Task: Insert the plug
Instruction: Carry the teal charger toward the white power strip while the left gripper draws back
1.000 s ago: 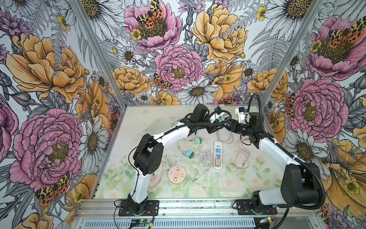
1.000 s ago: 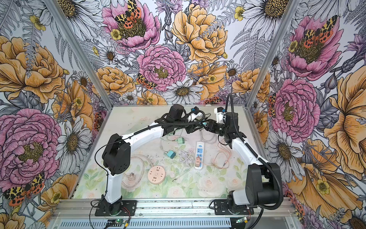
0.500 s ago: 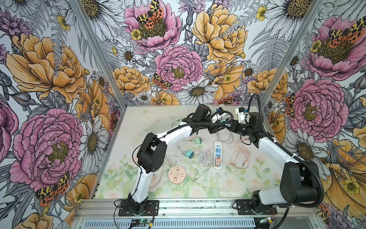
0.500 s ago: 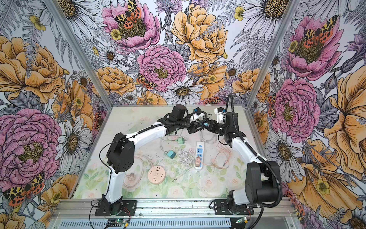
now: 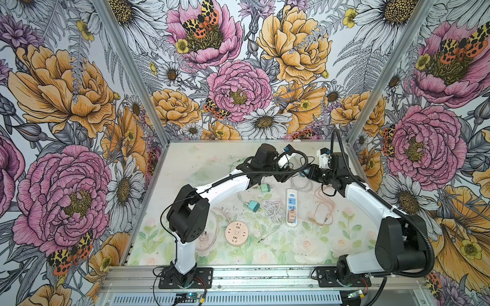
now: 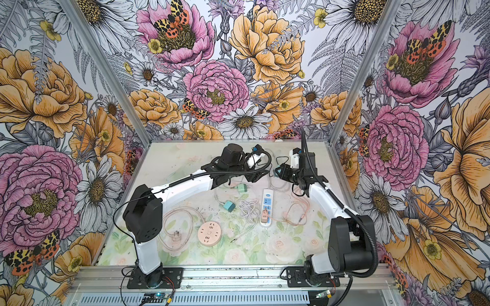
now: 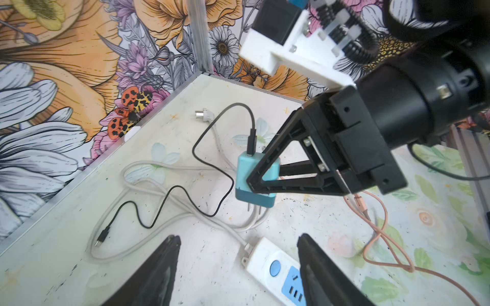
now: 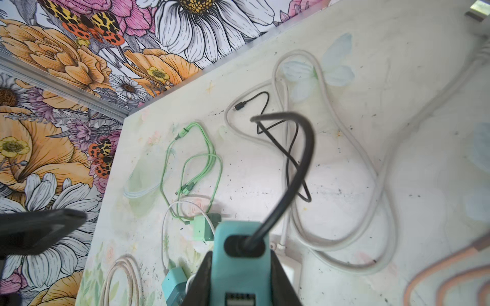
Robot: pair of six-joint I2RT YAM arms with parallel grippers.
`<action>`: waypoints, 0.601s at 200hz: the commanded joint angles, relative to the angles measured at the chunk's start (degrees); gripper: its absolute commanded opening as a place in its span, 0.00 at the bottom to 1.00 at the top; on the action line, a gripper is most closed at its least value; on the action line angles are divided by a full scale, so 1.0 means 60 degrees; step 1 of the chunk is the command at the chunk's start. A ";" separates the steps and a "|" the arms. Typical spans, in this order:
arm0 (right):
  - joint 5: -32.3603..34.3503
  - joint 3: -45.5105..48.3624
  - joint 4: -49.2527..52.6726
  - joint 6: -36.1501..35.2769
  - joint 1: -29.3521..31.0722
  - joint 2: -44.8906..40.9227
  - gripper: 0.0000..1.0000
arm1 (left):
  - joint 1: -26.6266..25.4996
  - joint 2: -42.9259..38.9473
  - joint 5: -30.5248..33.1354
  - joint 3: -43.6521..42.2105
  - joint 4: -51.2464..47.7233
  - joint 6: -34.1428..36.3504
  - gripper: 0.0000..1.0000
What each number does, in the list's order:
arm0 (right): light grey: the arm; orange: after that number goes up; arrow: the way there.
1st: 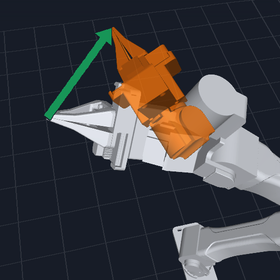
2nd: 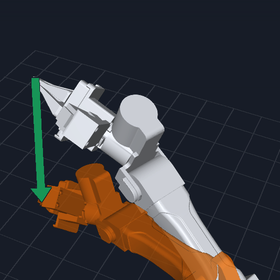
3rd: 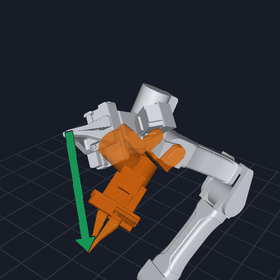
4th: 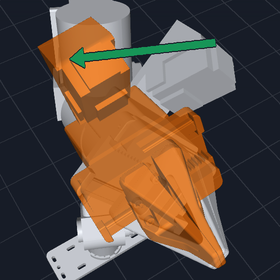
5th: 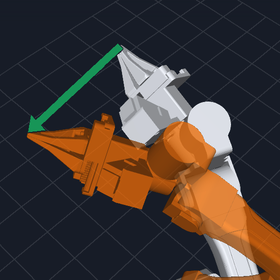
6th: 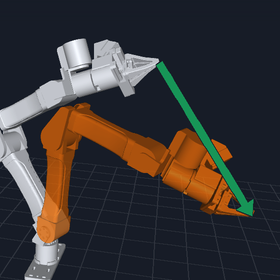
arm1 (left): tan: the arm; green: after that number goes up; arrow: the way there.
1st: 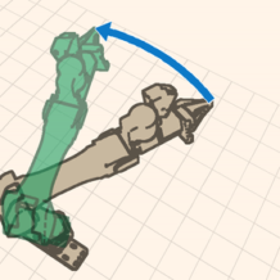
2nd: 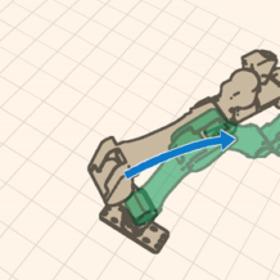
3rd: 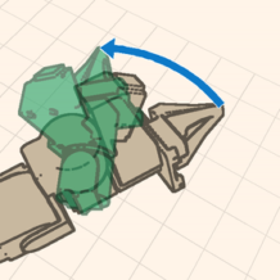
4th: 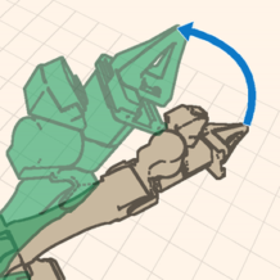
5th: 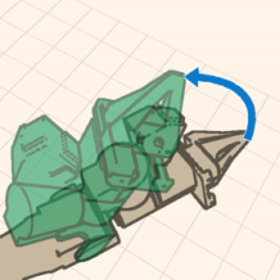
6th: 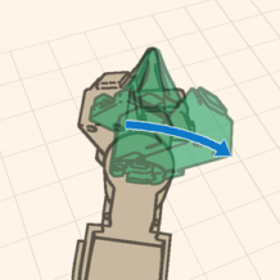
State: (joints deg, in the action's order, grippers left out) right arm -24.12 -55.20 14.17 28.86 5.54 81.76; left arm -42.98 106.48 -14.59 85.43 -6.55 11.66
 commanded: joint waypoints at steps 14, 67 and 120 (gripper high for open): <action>0.2000 -0.0627 0.0948 -0.0248 0.0757 -0.0557 0.00 | 0.0298 -0.0870 0.2177 -0.1081 -0.0084 -0.1491 0.71; 0.4035 -0.0187 0.1022 -0.0430 0.2156 -0.0591 0.00 | 0.0571 -0.1994 0.3018 -0.2635 -0.0315 -0.2237 0.71; 0.4789 0.1000 0.0061 -0.0289 0.2553 -0.0938 0.00 | 0.0813 -0.2662 0.2844 -0.3532 -0.0015 -0.2553 0.71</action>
State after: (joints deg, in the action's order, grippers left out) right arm -0.73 -52.38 18.00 27.09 19.92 79.07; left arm -39.33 92.88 1.69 66.02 -8.23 -1.50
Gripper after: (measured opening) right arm 0.279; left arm 0.712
